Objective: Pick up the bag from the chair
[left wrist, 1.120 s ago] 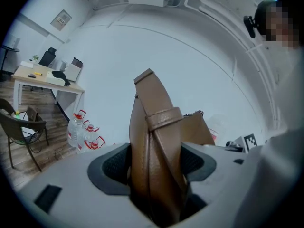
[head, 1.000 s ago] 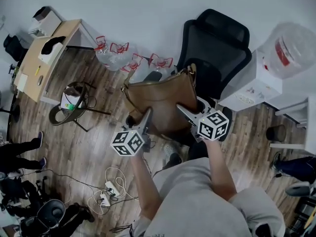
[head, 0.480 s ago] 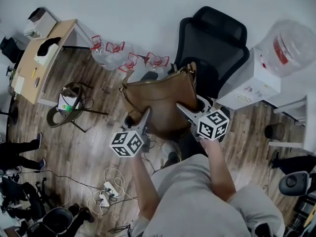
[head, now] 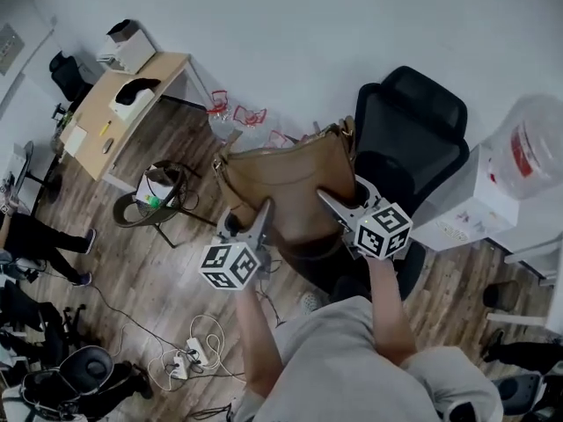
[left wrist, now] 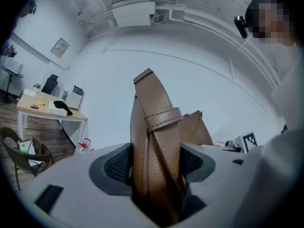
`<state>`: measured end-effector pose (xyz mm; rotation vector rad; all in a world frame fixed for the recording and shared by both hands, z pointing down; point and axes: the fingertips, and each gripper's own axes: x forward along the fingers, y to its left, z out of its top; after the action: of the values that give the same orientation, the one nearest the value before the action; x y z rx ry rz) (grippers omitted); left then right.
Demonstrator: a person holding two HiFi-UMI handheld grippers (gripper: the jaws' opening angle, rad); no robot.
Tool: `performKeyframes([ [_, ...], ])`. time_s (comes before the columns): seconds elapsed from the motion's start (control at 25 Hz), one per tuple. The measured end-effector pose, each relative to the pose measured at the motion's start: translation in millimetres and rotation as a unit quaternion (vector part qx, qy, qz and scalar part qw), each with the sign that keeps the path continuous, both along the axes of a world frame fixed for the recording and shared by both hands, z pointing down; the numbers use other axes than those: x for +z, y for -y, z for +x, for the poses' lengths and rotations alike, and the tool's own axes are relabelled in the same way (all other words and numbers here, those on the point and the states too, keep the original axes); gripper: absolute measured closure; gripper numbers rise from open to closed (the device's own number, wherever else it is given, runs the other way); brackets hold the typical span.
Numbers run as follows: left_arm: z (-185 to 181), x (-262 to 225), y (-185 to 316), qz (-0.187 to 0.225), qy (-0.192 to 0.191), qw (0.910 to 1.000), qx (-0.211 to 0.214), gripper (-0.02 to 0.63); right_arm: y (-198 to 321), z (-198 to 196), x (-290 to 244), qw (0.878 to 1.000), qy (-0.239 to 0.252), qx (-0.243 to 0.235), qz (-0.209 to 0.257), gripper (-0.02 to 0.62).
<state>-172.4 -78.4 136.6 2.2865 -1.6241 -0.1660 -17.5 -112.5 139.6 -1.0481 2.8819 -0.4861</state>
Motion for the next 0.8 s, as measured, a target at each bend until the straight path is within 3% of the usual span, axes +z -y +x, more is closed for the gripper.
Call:
performKeyframes([
  [0.36, -38.1, -47.5, -3.6, 0.045, 0.011, 0.9980, -0.043, 0.330, 11.6, -42.0, -47.1, 0.998, 0.011, -0.051, 0.047, 0.310],
  [0.8, -33.6, -22.4, 14.8, 0.017, 0.000, 0.9988, -0.046, 0.330, 32.2, -38.6, -23.2, 0.998, -0.007, -0.059, 0.014, 0.314],
])
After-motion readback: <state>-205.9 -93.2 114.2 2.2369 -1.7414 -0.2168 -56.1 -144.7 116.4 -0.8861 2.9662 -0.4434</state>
